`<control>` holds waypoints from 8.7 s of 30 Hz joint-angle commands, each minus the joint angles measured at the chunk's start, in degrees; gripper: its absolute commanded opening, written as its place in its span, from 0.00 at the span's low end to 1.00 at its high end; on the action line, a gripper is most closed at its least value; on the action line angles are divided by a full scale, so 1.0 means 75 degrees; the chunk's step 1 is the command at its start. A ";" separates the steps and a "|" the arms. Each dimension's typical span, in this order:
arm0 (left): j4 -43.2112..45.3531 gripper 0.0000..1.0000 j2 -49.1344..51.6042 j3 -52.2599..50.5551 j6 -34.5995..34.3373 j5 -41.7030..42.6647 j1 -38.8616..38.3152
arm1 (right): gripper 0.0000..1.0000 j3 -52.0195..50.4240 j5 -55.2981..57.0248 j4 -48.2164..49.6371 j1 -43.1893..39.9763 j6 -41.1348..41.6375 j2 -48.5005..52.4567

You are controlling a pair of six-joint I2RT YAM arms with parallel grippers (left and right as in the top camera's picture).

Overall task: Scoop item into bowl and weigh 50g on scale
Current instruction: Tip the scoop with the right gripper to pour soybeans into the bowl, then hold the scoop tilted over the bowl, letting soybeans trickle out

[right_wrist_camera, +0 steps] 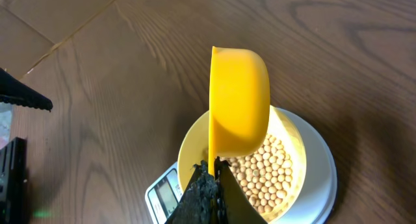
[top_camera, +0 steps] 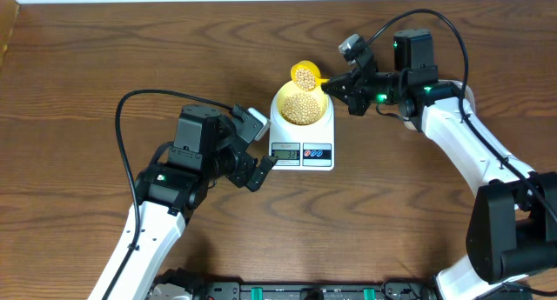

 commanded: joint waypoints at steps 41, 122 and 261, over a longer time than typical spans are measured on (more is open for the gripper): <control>0.0009 0.98 -0.0047 0.0026 0.0017 0.0038 0.0032 | 0.01 0.0000 0.0099 -0.0224 0.0044 -0.1480 0.0052; 0.0009 0.98 -0.0047 0.0026 0.0017 0.0038 0.0032 | 0.01 0.0000 0.0210 -0.0565 0.0029 -0.1390 0.0052; 0.0009 0.98 -0.0047 0.0026 0.0017 0.0038 0.0032 | 0.01 0.0000 0.1113 -0.0358 0.0026 -0.4803 0.0052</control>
